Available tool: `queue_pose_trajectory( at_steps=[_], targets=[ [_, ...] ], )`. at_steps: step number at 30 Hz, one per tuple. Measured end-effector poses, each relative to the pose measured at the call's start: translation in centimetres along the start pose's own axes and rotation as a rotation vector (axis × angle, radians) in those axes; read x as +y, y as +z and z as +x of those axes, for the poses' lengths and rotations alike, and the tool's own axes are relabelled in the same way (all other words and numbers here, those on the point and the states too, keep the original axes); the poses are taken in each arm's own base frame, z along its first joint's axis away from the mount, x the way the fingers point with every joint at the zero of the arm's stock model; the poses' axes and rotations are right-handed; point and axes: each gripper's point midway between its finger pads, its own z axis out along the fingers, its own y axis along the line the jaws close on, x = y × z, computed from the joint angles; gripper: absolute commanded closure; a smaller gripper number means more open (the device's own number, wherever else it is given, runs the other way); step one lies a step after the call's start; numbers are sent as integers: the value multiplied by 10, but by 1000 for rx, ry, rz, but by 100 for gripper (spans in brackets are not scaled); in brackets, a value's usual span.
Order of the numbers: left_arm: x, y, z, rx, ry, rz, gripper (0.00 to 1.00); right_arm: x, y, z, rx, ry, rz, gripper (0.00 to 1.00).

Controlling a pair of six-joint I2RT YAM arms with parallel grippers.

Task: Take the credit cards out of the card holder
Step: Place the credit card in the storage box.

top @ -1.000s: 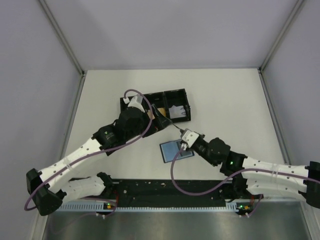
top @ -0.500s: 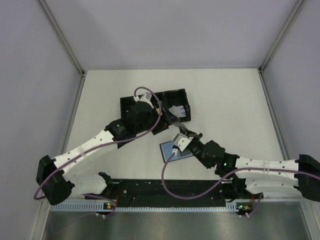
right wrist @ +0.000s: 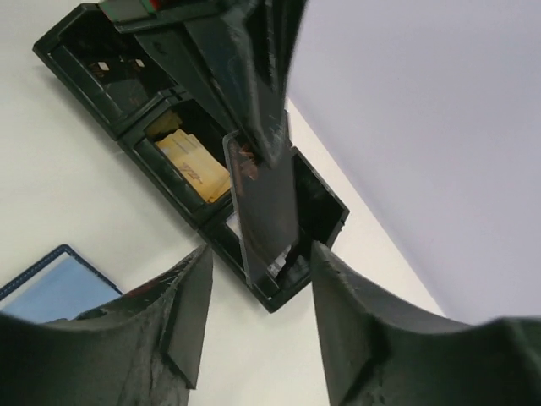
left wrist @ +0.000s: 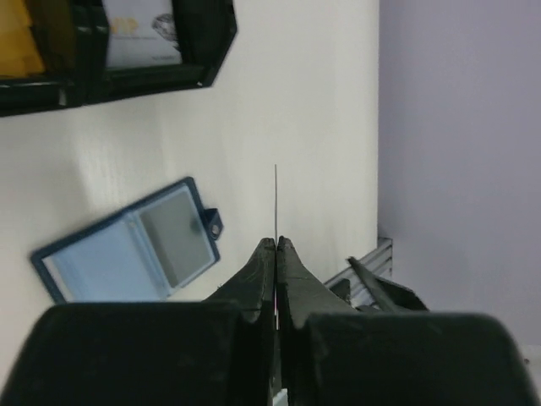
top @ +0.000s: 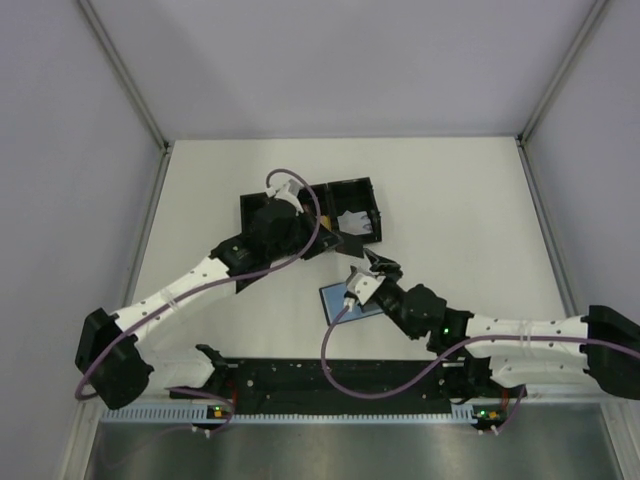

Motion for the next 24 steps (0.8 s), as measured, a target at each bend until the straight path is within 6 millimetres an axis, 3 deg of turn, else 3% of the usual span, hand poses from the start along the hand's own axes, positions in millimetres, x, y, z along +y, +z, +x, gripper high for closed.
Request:
queue_pose_trajectory(
  at_steps=[3,5,8,11,15,24],
  targets=[
    [29,-5,-13,-44,59,-8,100,0,-2,0,1,85,-3,30],
    [51,-11,-18,-59,85,-1,100,-4,-3,1,-4,177,-4,15],
    [88,-23,-27,-88,122,-26,100,-19,-6,12,-11,347,28,2],
    [103,-35,-41,-133,191,-49,100,-36,-10,38,16,538,74,2],
    [103,-50,-64,-212,281,-50,100,-45,-14,66,60,725,99,2],
    [139,-69,-136,-372,276,-288,100,-24,-20,89,168,901,28,2]
  ],
)
